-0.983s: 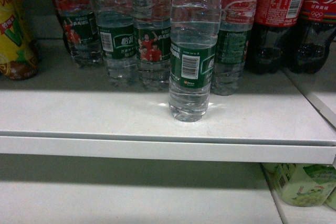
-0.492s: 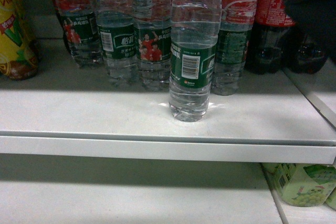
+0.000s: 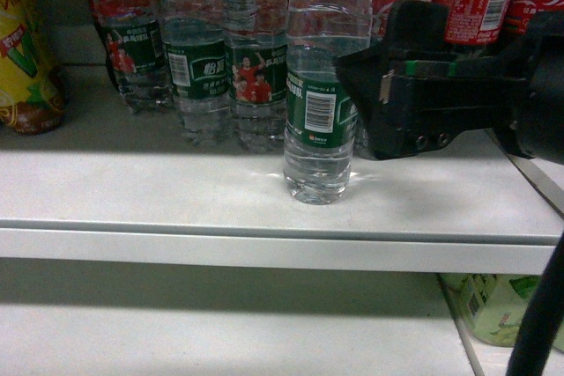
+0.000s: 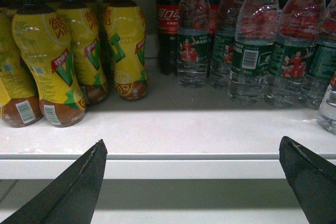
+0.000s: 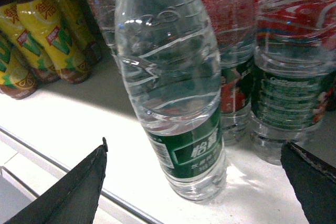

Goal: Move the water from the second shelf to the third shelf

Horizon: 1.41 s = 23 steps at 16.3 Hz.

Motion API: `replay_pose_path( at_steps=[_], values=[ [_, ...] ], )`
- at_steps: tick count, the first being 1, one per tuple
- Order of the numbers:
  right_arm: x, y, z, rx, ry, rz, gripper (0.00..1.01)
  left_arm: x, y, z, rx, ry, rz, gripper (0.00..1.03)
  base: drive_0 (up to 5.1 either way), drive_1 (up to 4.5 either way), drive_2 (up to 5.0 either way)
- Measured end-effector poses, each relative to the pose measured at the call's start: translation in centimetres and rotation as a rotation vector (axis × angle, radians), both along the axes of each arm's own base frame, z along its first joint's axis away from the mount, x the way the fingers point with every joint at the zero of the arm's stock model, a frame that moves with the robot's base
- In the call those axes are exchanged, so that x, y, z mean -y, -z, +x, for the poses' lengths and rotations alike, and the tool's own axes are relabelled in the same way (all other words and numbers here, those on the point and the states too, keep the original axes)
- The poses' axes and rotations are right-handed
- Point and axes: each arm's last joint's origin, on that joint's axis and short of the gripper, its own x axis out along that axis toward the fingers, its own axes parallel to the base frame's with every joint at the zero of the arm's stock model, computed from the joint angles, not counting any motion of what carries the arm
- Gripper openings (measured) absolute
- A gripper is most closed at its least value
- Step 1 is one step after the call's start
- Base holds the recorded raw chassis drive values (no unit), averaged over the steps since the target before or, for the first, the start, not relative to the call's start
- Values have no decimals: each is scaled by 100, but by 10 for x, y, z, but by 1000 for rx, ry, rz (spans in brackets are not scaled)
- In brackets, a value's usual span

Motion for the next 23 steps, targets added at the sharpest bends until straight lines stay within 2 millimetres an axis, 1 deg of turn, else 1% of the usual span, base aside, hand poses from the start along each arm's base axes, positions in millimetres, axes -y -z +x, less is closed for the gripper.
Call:
replay_pose_path(
  at_steps=[2, 5, 7, 14, 17, 18, 20, 21, 23],
  values=[
    [-10, 3, 6, -28, -28, -2, 98, 0, 0, 0, 0, 0, 0, 98, 0, 0, 0],
    [-15, 5, 11, -54, -48, -5, 98, 0, 0, 0, 0, 0, 0, 98, 0, 0, 0],
    [-18, 7, 16, -71, -56, -9, 98, 0, 0, 0, 0, 0, 0, 98, 0, 0, 0],
    [-22, 10, 20, -95, -61, -7, 98, 0, 0, 0, 0, 0, 0, 98, 0, 0, 0],
    [-29, 9, 26, -104, -64, -7, 98, 0, 0, 0, 0, 0, 0, 98, 0, 0, 0],
    [-36, 12, 34, -121, -57, -14, 98, 0, 0, 0, 0, 0, 0, 98, 0, 0, 0],
    [-48, 13, 54, -133, 18, -12, 98, 0, 0, 0, 0, 0, 0, 98, 0, 0, 0],
    [-52, 14, 58, -139, 38, -19, 98, 0, 0, 0, 0, 0, 0, 98, 0, 0, 0],
    [-55, 12, 58, -135, 38, -21, 98, 0, 0, 0, 0, 0, 0, 98, 0, 0, 0]
  ],
)
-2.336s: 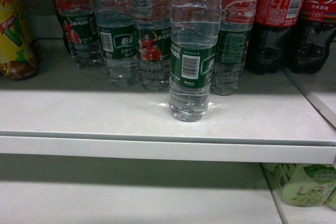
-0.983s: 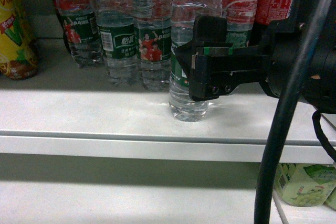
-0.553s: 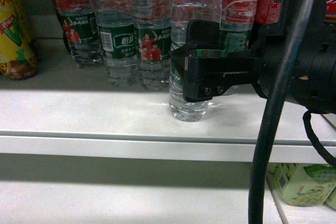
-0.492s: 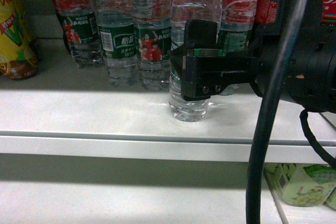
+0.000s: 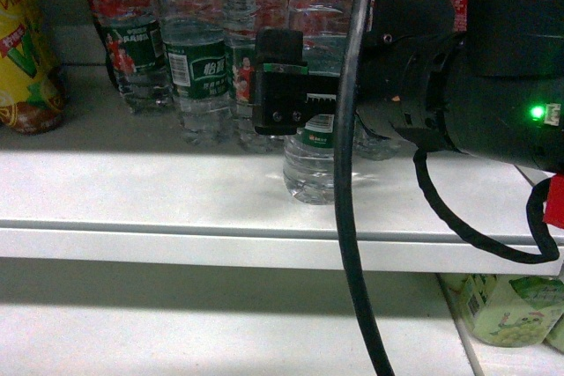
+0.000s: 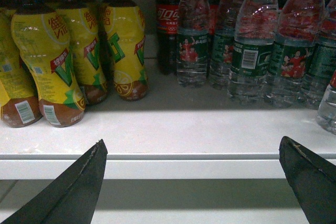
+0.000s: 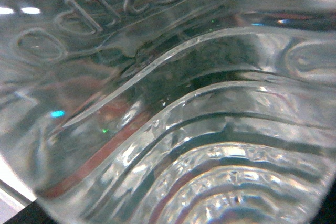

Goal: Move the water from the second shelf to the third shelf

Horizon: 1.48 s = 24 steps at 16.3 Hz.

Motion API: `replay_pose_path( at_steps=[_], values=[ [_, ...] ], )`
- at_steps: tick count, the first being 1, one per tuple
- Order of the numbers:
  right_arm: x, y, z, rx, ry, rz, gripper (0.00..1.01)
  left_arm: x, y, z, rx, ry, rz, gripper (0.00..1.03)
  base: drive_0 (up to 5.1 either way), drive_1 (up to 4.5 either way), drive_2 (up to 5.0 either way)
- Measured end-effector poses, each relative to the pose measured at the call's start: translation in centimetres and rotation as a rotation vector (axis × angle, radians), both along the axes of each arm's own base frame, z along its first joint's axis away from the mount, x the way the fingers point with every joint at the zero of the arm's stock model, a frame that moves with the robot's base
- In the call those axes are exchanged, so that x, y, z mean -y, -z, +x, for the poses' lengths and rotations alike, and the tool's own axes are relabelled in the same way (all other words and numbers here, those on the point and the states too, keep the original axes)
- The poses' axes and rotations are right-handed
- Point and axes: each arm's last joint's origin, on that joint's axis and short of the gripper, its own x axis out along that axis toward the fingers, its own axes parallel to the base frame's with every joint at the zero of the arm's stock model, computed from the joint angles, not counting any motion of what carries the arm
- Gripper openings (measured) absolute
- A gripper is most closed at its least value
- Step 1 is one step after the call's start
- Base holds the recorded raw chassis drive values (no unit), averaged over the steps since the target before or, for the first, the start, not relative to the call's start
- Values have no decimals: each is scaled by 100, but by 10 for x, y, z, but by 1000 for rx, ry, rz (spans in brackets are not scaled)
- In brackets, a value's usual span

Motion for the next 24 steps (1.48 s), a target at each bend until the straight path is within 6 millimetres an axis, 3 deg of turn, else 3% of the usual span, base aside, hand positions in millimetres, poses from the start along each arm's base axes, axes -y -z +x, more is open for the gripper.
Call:
replay_pose_path(
  at_steps=[1, 4, 7, 10, 14, 21, 24],
  values=[
    [-2, 0, 0, 2, 4, -2, 96, 0, 0, 0, 0, 0, 0, 98, 0, 0, 0],
    [-3, 3, 0, 1, 12, -19, 63, 0, 0, 0, 0, 0, 0, 98, 0, 0, 0],
    [-3, 4, -1, 15, 14, -37, 45, 0, 0, 0, 0, 0, 0, 98, 0, 0, 0],
    [2, 2, -9, 28, 7, -56, 42, 0, 0, 0, 0, 0, 0, 98, 0, 0, 0],
    [35, -1, -58, 31, -10, -95, 42, 0, 0, 0, 0, 0, 0, 98, 0, 0, 0],
    [62, -3, -79, 45, 26, -107, 42, 0, 0, 0, 0, 0, 0, 98, 0, 0, 0],
    [85, -7, -95, 65, 67, -99, 42, 0, 0, 0, 0, 0, 0, 98, 0, 0, 0]
  ],
)
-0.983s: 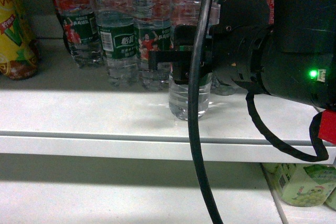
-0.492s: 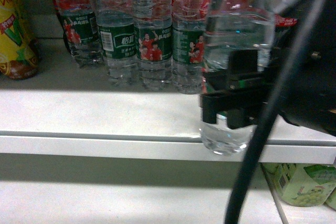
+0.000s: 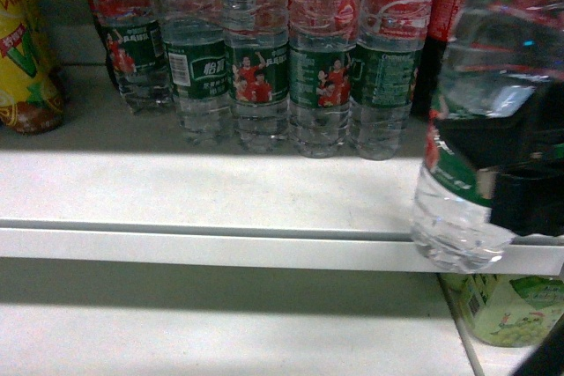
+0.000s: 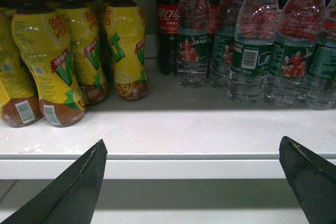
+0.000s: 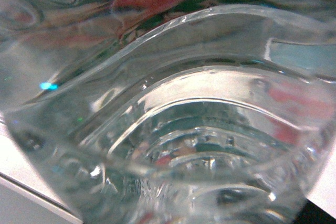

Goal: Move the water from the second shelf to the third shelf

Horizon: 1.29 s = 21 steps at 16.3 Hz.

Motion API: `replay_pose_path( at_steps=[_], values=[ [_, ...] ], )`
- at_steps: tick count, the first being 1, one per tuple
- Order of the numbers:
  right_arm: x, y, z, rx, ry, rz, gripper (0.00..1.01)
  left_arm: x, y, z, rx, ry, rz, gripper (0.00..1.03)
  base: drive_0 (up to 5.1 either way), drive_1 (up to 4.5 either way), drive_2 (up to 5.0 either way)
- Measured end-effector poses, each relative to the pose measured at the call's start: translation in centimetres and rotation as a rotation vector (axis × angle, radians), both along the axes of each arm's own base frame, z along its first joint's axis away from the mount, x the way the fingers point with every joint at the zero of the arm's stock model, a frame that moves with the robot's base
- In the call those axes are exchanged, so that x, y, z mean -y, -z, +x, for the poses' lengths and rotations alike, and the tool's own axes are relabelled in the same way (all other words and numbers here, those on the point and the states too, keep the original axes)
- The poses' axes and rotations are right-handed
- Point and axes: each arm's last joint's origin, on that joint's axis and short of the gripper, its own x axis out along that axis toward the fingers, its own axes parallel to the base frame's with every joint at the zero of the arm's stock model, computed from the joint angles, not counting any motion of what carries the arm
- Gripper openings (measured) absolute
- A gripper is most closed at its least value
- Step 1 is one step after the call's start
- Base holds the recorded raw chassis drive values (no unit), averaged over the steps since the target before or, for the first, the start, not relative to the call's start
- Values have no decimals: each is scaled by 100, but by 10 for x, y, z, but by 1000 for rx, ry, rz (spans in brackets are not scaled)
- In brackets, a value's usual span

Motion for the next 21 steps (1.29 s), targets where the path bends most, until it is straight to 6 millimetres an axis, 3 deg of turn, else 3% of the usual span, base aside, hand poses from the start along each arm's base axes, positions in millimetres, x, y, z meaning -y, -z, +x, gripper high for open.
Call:
replay_pose_path(
  at_steps=[2, 4, 6, 12, 21],
  values=[
    [21, -6, -15, 26, 45, 13, 42, 0, 0, 0, 0, 0, 0, 98, 0, 0, 0],
    [61, -13, -58, 78, 180, 38, 41, 0, 0, 0, 0, 0, 0, 98, 0, 0, 0],
    [71, -27, -80, 165, 223, 61, 41, 0, 0, 0, 0, 0, 0, 98, 0, 0, 0],
    [80, -32, -92, 196, 297, 71, 41, 0, 0, 0, 0, 0, 0, 98, 0, 0, 0],
    [86, -31, -94, 190, 329, 83, 41, 0, 0, 0, 0, 0, 0, 98, 0, 0, 0]
  ],
)
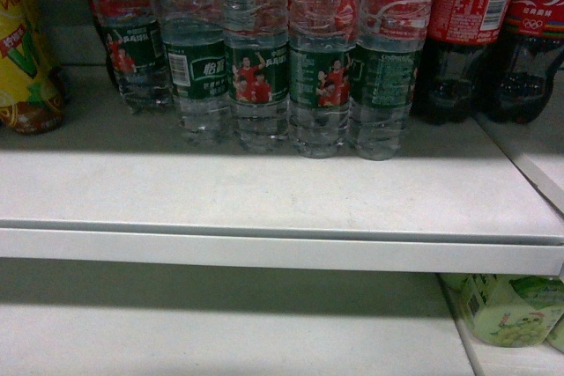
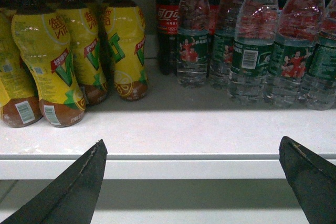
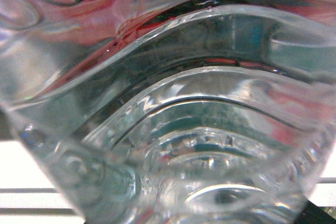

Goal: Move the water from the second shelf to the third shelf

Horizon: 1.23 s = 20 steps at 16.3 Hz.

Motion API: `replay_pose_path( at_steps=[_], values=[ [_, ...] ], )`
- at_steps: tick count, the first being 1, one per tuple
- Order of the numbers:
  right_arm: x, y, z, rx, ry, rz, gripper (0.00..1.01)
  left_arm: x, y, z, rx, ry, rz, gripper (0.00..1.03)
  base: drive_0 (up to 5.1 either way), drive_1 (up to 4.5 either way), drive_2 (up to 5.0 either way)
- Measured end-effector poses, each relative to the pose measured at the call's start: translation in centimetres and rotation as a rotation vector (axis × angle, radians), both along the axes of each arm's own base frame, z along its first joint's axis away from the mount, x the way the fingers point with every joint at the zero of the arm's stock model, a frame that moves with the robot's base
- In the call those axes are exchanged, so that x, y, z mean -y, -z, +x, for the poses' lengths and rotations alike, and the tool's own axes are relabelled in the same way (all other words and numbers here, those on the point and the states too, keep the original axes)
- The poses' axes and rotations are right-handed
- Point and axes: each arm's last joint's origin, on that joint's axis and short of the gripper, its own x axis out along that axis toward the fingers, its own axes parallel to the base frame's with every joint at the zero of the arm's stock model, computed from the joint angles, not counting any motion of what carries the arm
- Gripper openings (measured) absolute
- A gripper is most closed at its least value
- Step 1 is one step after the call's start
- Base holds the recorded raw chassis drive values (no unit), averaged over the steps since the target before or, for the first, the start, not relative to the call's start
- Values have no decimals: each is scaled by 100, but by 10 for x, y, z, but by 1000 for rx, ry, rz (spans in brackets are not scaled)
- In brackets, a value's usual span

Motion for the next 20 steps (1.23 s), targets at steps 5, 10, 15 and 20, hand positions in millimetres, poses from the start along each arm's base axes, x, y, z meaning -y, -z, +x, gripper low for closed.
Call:
replay_pose_path(
  at_steps=[5, 10, 15, 20],
  values=[
    [0, -1, -1, 5, 0, 0, 41, 0, 0, 0, 0, 0, 0, 98, 0, 0, 0],
    [0, -1, -1, 5, 0, 1, 41, 0, 0, 0, 0, 0, 0, 98, 0, 0, 0],
    [0, 1, -1, -3, 0, 3, 41, 0, 0, 0, -3, 0, 0, 98, 0, 0, 0],
    [0, 3, -1, -6, -1, 3, 41, 0, 0, 0, 0, 2, 0, 98, 0, 0, 0]
  ],
)
